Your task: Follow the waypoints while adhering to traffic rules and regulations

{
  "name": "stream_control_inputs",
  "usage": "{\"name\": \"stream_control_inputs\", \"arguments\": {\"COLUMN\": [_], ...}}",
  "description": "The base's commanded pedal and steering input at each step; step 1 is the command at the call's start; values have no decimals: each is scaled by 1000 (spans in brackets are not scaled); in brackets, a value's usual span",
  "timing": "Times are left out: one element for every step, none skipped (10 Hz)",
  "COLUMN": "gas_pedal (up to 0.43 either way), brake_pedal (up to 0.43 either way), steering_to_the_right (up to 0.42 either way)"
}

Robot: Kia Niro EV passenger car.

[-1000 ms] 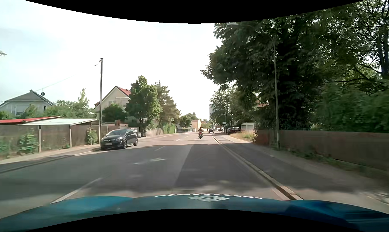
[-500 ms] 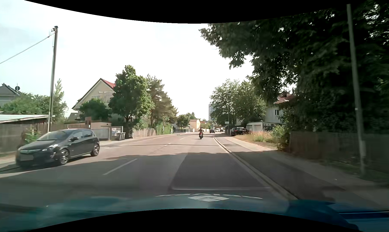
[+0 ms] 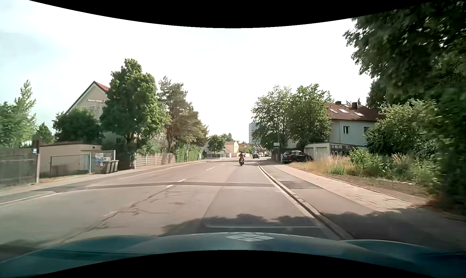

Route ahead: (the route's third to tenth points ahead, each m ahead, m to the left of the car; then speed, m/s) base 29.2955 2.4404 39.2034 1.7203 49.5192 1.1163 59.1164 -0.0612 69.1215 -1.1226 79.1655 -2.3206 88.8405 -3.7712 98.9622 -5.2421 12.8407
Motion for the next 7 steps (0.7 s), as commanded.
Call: {"name": "stream_control_inputs", "arguments": {"gas_pedal": [8, 0, 0, 0, 0, 0, 0], "brake_pedal": [0, 0, 0, 0, 0, 0, 0], "steering_to_the_right": [2, 2, 2, 2, 2, 2, 2]}}
